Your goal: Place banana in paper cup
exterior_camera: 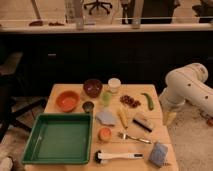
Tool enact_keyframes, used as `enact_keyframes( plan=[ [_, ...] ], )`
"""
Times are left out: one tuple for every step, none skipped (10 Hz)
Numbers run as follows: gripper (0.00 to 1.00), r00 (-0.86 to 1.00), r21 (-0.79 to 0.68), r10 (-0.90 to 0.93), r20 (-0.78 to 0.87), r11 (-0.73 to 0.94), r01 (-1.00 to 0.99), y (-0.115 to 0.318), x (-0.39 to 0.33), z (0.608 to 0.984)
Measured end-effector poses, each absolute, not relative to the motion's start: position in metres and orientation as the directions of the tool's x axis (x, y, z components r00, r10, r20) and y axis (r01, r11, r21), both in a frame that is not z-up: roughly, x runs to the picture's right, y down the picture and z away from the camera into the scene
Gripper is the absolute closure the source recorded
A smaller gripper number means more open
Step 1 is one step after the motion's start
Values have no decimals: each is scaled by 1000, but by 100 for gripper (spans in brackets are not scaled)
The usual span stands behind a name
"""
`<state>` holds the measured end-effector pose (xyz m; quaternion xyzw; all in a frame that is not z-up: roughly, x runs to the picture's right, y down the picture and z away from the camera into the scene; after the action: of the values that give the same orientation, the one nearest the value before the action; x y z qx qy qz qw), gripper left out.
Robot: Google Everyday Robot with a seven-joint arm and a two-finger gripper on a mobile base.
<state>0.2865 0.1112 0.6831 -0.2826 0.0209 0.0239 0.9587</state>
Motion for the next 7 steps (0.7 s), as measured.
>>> enact_keyframes(
  plan=[
    [20,998,-541,34,-53,839,-57,111,286,683],
    [20,998,-541,34,-53,839,-58,111,286,683],
    [20,998,-541,34,-54,839,-58,111,287,683],
    [20,998,-539,36,-54,840,-60,111,287,683],
    [20,998,-534,39,-53,843,-61,110,287,683],
    [20,997,-514,52,-57,855,-74,101,287,681],
    [20,997,-499,56,-61,863,-79,89,285,680]
  ],
)
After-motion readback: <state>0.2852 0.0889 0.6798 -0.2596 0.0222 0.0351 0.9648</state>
